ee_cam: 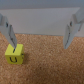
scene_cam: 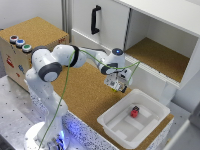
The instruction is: Slide left yellow red block
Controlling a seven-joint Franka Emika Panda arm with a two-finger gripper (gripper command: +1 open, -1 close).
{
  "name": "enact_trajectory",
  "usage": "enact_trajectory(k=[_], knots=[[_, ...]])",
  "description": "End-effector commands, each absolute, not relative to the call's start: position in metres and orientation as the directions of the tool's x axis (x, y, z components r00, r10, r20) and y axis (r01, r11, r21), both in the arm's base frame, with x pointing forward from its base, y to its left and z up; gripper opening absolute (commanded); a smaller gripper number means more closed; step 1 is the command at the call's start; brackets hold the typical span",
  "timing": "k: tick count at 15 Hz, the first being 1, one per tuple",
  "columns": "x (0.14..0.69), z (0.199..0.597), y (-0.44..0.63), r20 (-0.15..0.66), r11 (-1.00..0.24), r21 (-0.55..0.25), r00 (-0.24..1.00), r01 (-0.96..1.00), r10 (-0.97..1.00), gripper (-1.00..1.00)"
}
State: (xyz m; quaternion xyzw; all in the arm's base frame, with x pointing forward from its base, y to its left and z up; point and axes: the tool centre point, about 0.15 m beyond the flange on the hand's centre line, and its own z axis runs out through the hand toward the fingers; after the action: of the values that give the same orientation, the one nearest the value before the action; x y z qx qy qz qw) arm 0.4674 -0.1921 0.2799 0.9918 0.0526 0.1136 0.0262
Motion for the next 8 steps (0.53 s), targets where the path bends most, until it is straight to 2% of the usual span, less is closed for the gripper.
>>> enact_trajectory(k=[1, 8], knots=[[0.497, 0.261, -0.201, 0.200, -0.991, 0.044, 0.971, 0.124, 0.131, -1.00], [0.493, 0.244, -0.201, 0.196, -0.986, 0.016, 0.967, 0.165, 0.165, -1.00]])
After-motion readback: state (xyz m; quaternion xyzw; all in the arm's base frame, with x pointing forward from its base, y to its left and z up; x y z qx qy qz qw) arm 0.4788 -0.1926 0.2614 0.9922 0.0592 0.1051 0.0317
